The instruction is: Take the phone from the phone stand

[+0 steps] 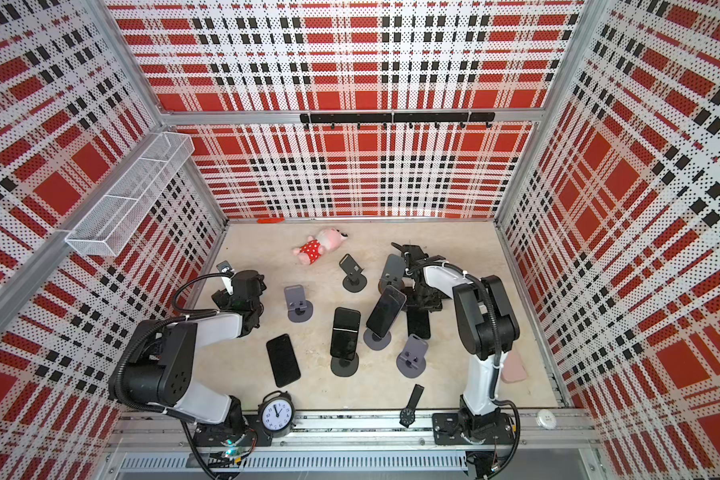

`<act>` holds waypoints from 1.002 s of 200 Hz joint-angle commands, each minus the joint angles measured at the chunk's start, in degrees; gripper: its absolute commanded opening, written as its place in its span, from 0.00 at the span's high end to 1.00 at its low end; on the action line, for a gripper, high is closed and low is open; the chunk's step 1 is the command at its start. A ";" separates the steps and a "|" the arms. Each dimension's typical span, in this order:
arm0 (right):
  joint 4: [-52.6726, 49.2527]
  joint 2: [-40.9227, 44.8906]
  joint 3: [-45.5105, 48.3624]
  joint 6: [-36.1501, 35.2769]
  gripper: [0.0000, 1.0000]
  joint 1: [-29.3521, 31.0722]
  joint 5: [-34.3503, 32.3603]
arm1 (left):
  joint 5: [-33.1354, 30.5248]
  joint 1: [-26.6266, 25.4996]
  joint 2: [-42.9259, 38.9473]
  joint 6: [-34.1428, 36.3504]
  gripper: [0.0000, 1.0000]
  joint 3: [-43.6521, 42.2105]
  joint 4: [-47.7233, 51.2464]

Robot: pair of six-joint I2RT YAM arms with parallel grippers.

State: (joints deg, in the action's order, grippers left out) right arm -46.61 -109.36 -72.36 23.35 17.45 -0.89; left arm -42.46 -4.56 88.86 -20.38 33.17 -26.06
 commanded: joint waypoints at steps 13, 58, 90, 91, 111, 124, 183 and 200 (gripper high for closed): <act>2.48 3.22 1.12 5.16 0.12 -0.51 -5.49 | -0.79 0.43 -1.56 -0.41 0.02 -0.74 0.14; 6.57 11.10 6.18 13.53 0.05 -0.51 -8.61 | -1.14 0.30 -1.79 -0.43 0.02 -1.04 0.14; 6.24 15.57 6.20 16.02 0.05 -0.58 -9.19 | -3.11 -0.60 -1.80 -0.36 0.02 -1.08 0.14; 6.17 15.75 6.15 16.11 0.05 -0.62 -9.21 | -3.18 -0.62 -1.83 -0.40 0.02 -1.08 0.14; 4.56 20.05 5.50 18.62 0.00 -0.53 -10.62 | -2.73 -0.71 -2.48 -0.36 0.02 -1.60 0.14; 2.85 23.17 5.26 21.76 0.00 -0.53 -13.90 | -2.09 -0.74 -2.86 -0.02 0.02 -1.96 -0.10; -7.57 28.95 0.80 37.94 0.00 3.19 -19.71 | -1.59 -0.89 -2.42 0.78 0.02 -1.55 -0.21; -9.12 28.35 -1.27 39.99 0.00 4.30 -17.75 | -1.75 -0.89 -2.42 0.71 0.02 -1.66 -0.21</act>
State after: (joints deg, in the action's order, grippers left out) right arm -50.35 -80.77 -71.05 56.07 20.05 -17.80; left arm -43.79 -5.04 87.15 -20.29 31.73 -26.04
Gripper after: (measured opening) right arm 0.998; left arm 0.982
